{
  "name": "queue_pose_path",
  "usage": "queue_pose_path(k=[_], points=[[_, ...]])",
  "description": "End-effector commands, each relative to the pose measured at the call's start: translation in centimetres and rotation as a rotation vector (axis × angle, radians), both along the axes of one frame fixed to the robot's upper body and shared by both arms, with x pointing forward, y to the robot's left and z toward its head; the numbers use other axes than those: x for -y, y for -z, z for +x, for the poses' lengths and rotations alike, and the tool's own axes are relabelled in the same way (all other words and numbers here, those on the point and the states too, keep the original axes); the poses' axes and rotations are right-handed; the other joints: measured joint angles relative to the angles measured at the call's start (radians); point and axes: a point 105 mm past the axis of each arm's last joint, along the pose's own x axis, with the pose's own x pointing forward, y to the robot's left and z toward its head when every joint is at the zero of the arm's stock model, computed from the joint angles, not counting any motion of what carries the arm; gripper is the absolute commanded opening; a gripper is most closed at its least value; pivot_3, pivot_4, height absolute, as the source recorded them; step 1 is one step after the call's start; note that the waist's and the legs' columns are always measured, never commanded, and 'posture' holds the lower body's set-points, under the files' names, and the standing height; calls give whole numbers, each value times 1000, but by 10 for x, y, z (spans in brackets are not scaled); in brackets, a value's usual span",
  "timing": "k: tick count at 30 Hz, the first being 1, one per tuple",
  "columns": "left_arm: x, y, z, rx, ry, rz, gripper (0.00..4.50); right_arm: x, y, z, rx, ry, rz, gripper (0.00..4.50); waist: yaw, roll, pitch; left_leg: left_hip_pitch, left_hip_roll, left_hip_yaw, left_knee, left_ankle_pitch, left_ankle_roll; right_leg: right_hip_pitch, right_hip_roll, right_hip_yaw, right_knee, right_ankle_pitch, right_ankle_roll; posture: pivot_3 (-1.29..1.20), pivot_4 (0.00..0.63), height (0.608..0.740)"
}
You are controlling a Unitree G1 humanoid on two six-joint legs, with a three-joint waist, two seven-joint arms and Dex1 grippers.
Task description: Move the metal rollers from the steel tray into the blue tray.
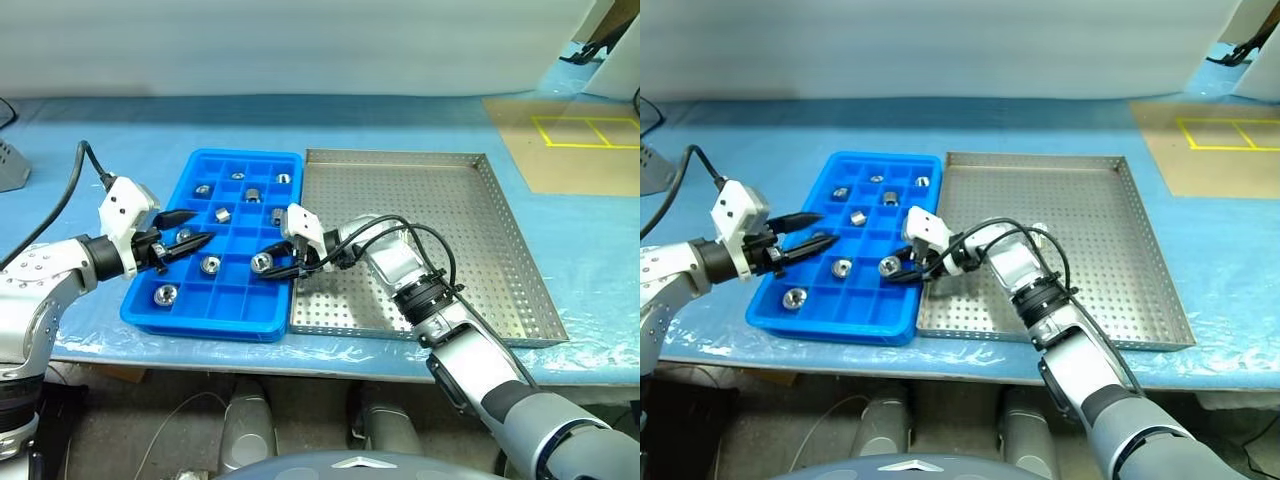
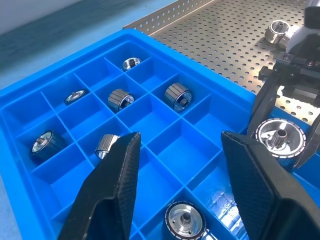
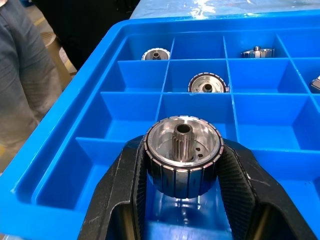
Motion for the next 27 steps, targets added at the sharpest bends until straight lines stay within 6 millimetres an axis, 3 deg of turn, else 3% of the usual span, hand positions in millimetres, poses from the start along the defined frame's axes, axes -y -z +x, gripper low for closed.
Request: queue_pose_path(k=[1,4,9,13,15,19,22,27], points=[[3,-9,1,33,13,5,2695,1,-4,3,53,0,7,2382,0,0,0,0,0,0,0,0,0,0,0,0,0,0,0,150,150,740],[6,-10,3,32,24,0,2695,5,-7,8,30,46,9,3336,-1,0,0,0,0,0,0,0,0,0,0,0,0,0,0,138,150,740],[13,-10,7,38,52,-9,2695,22,-21,16,75,103,18,3336,2,0,0,0,0,0,0,0,-1,1,0,0,0,0,0,88,150,740],[28,-9,13,35,110,-27,2695,67,-75,26,167,199,98,3336,4,0,0,-1,-1,0,0,1,-2,2,-1,0,0,0,0,33,150,740],[34,-6,17,29,135,-36,2695,95,-88,30,210,266,83,3336,1,0,0,1,0,0,1,1,-2,3,0,0,0,0,0,7,150,740],[47,-3,24,30,182,-55,2695,152,-80,39,248,431,-39,3336,-4,-1,0,1,0,0,1,2,-2,3,1,0,0,0,0,-36,150,740],[54,-1,28,24,217,-59,2695,183,-68,38,233,511,-105,3336,-15,0,0,2,1,1,1,2,-3,2,2,1,0,0,0,-70,150,740],[62,1,36,22,260,-59,2695,211,-38,32,181,582,-195,3336,-34,0,-1,2,1,2,2,2,-2,2,2,2,0,0,0,-115,150,740]])
